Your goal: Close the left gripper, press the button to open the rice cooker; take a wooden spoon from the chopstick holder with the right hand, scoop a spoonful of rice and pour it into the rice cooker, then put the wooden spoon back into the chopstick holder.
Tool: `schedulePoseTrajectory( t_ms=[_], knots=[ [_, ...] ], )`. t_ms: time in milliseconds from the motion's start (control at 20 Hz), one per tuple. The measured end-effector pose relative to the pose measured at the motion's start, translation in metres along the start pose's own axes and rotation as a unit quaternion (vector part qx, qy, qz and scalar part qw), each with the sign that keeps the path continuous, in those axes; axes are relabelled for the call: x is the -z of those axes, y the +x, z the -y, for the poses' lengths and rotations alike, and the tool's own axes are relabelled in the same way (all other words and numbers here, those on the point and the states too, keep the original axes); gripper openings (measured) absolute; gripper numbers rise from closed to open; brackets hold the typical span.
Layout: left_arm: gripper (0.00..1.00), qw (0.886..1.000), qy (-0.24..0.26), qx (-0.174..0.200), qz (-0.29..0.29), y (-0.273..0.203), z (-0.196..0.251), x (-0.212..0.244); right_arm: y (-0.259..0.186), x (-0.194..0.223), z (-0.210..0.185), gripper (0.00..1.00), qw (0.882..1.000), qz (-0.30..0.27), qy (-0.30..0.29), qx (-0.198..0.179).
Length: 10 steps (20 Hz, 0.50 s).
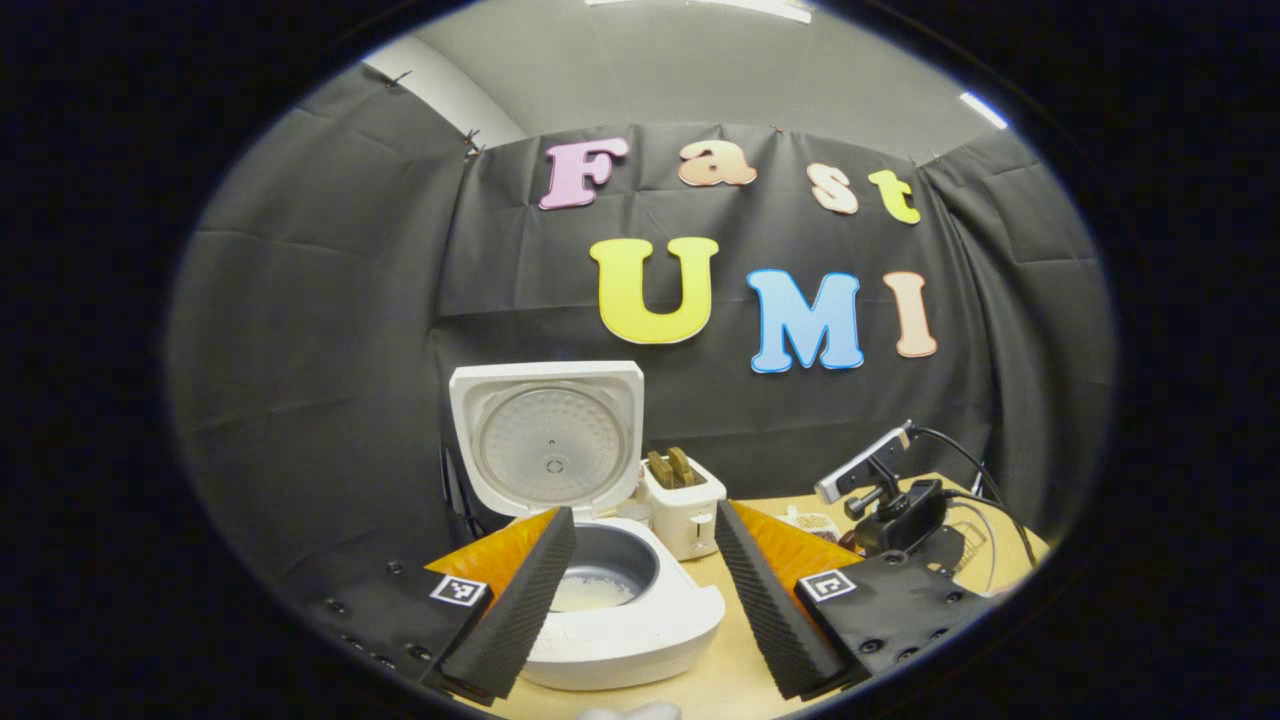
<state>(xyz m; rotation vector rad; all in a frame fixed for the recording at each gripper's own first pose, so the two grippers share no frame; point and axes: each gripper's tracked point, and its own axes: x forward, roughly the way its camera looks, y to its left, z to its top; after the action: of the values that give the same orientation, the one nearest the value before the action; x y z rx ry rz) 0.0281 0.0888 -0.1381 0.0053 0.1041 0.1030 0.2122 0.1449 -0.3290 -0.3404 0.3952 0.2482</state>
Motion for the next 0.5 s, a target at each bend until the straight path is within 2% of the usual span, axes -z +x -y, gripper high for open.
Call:
schedulePoseTrajectory(
  t_ms=[150,300,500],
  knots=[
    [0.95,1.000,-0.001,-0.001,-0.005,-0.001,-0.004,0.003,0.001,-0.004,-0.006,0.22,0.999,-0.003,0.045,-0.004],
    [0.99,1.000,0.001,-0.004,-0.005,-0.003,-0.010,0.002,0.000,-0.009,-0.012,0.22,0.996,-0.004,0.091,-0.017],
    [0.96,1.000,0.006,-0.009,-0.002,-0.002,-0.015,0.000,0.001,-0.013,-0.010,0.22,0.984,-0.011,0.177,-0.030]
  ],
)
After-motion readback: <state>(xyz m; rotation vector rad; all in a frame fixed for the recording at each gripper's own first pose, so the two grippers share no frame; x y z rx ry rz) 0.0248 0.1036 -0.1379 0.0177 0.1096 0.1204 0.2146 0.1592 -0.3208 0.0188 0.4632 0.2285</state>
